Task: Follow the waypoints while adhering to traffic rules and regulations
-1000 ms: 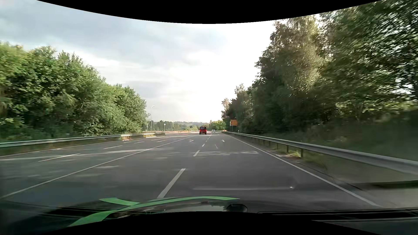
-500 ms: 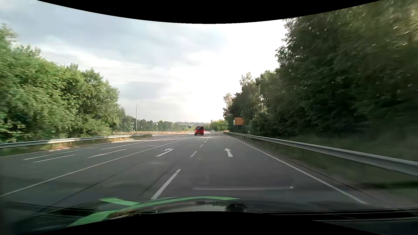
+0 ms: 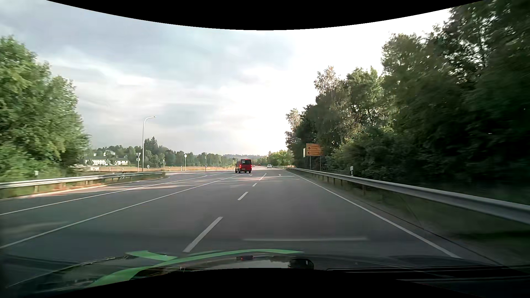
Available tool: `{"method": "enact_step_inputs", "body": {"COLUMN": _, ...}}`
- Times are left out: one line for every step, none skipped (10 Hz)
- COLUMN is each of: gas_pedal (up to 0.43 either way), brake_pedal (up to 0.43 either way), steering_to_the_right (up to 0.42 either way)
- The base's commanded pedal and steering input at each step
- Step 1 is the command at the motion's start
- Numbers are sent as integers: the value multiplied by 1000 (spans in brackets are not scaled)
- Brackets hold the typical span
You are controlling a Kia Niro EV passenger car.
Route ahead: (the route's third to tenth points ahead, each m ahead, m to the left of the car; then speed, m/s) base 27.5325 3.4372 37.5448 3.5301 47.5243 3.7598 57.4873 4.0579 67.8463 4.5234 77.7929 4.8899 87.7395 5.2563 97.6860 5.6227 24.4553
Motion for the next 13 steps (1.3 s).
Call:
{"method": "enact_step_inputs", "body": {"gas_pedal": 209, "brake_pedal": 0, "steering_to_the_right": -5}}
{"method": "enact_step_inputs", "body": {"gas_pedal": 209, "brake_pedal": 0, "steering_to_the_right": -5}}
{"method": "enact_step_inputs", "body": {"gas_pedal": 209, "brake_pedal": 0, "steering_to_the_right": -5}}
{"method": "enact_step_inputs", "body": {"gas_pedal": 209, "brake_pedal": 0, "steering_to_the_right": -5}}
{"method": "enact_step_inputs", "body": {"gas_pedal": 209, "brake_pedal": 0, "steering_to_the_right": -5}}
{"method": "enact_step_inputs", "body": {"gas_pedal": 209, "brake_pedal": 0, "steering_to_the_right": -5}}
{"method": "enact_step_inputs", "body": {"gas_pedal": 209, "brake_pedal": 0, "steering_to_the_right": -5}}
{"method": "enact_step_inputs", "body": {"gas_pedal": 209, "brake_pedal": 0, "steering_to_the_right": -5}}
{"method": "enact_step_inputs", "body": {"gas_pedal": 220, "brake_pedal": 0, "steering_to_the_right": -5}}
{"method": "enact_step_inputs", "body": {"gas_pedal": 220, "brake_pedal": 0, "steering_to_the_right": -5}}
{"method": "enact_step_inputs", "body": {"gas_pedal": 220, "brake_pedal": 0, "steering_to_the_right": -5}}
{"method": "enact_step_inputs", "body": {"gas_pedal": 220, "brake_pedal": 0, "steering_to_the_right": -5}}
{"method": "enact_step_inputs", "body": {"gas_pedal": 220, "brake_pedal": 0, "steering_to_the_right": -5}}
